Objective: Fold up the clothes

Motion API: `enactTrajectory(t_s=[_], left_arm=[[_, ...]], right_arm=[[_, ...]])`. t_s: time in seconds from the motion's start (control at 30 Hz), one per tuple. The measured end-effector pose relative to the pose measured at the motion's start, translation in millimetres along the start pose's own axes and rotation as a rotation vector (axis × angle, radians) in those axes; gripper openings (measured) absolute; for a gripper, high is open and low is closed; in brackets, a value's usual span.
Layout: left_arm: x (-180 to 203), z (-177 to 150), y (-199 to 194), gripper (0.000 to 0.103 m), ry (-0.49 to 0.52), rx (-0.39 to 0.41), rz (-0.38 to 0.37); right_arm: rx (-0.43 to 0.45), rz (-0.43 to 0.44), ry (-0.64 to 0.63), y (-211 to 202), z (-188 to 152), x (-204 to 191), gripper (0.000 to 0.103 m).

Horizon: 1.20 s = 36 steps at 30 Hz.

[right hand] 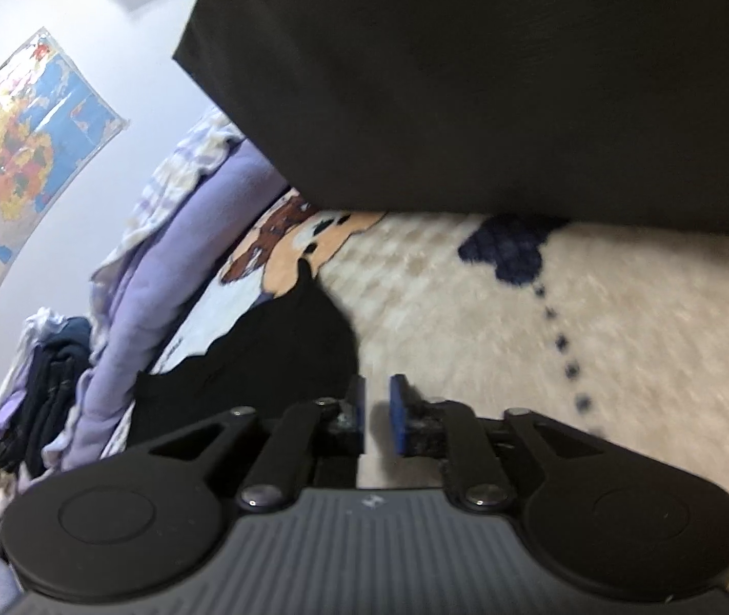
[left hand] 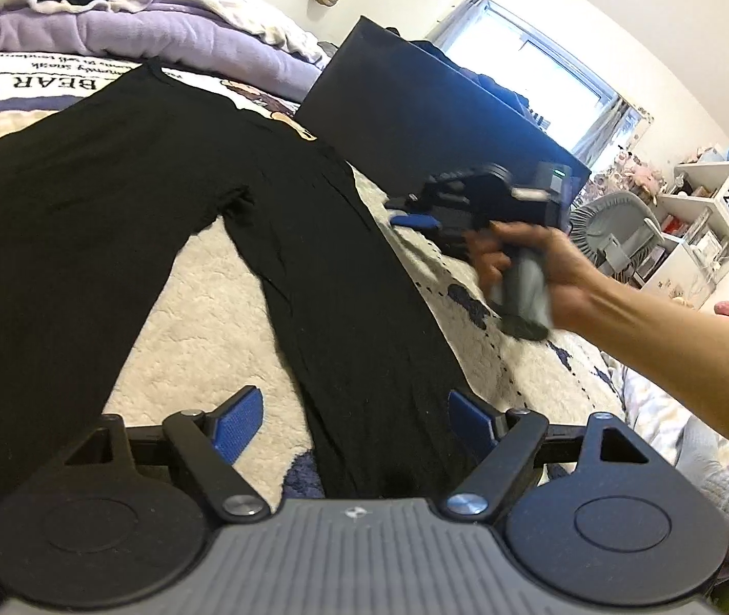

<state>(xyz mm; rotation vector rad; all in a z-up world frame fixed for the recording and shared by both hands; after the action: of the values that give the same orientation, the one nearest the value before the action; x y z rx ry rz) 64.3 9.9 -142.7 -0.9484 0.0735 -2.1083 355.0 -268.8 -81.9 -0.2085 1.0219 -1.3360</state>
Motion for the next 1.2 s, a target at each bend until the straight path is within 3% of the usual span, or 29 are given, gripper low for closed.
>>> enactTrajectory(t_s=[0.43, 0.47, 0.5, 0.53, 0.73, 0.77, 0.8, 0.87, 1.1, 1.13, 1.17, 1.2], left_arm=[[17, -8, -3, 0.081, 0.104, -0.043, 0.099], [17, -8, -4, 0.081, 0.107, -0.045, 0.103], [17, -9, -5, 0.081, 0.111, -0.048, 0.109], [18, -9, -6, 0.081, 0.112, -0.049, 0.111], [15, -9, -18, 0.081, 0.093, -0.054, 0.127], [14, -9, -20, 0.081, 0.085, -0.054, 0.126], [14, -9, -21, 0.081, 0.083, -0.053, 0.125], [14, -9, -23, 0.081, 0.072, -0.053, 0.124], [21, -12, -31, 0.081, 0.072, -0.067, 0.134], [22, -13, -32, 0.081, 0.076, -0.070, 0.135], [24, -14, -35, 0.081, 0.081, -0.077, 0.139], [25, -16, -37, 0.081, 0.086, -0.085, 0.144]], right_arm=[[-0.136, -0.031, -0.111, -113, -108, 18, 0.023], [-0.141, -0.037, -0.122, -116, -115, 17, 0.020], [-0.143, -0.043, -0.129, -118, -120, 18, 0.007], [-0.140, -0.061, -0.143, -121, -126, 17, 0.002], [-0.066, -0.147, -0.093, -138, -132, 23, 0.000], [-0.066, -0.149, -0.088, -140, -132, 24, 0.003], [-0.067, -0.151, -0.074, -145, -133, 25, 0.015], [-0.070, -0.130, -0.017, -156, -137, 33, 0.025], [-0.123, -0.049, -0.009, -181, -180, 36, 0.025], [-0.127, -0.040, -0.013, -183, -186, 34, 0.024], [-0.131, -0.032, -0.019, -185, -192, 33, 0.016], [-0.139, -0.031, -0.032, -185, -196, 32, 0.000]])
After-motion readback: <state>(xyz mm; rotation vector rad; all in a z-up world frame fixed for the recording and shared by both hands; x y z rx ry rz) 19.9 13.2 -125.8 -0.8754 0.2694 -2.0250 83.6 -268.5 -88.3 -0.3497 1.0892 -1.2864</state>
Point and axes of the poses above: each gripper's, at about its wrist camera, not at the fingertips, and y roughly the way its jaws point, x to its right, z to its top, the point moved 1 cm from there along y, roughly the way its jaws point, and after that the axes turned 10 degrees about -z, right-handed, at the moved point
